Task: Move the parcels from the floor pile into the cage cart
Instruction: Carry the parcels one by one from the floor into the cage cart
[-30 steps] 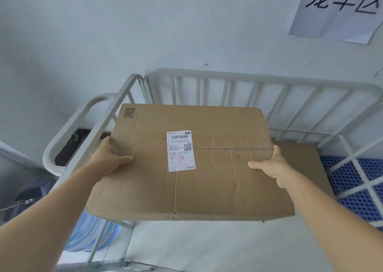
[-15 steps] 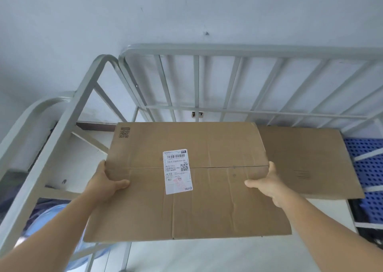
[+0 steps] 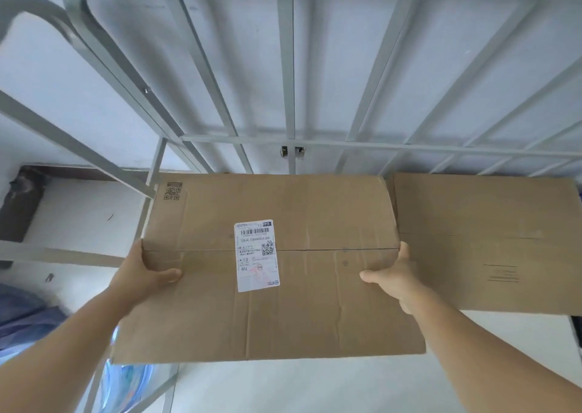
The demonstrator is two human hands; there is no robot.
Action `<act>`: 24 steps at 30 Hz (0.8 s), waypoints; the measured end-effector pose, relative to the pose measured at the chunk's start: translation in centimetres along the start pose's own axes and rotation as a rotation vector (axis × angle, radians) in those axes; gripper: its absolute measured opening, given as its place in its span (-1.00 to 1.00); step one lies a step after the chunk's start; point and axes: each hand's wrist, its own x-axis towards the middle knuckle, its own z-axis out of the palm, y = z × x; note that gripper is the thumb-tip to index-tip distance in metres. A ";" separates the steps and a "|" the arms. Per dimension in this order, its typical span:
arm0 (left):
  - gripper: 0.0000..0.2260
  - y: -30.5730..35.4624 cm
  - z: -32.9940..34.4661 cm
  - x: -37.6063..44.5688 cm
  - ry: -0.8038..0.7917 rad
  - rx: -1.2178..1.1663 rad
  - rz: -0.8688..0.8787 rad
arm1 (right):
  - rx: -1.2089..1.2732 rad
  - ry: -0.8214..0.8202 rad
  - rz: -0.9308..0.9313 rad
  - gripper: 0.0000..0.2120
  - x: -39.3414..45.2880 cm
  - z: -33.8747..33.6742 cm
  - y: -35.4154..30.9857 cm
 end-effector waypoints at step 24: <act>-0.32 -1.1 9.9 14.1 0.056 0.160 0.097 | -0.005 0.192 -0.055 0.13 12.5 5.9 2.0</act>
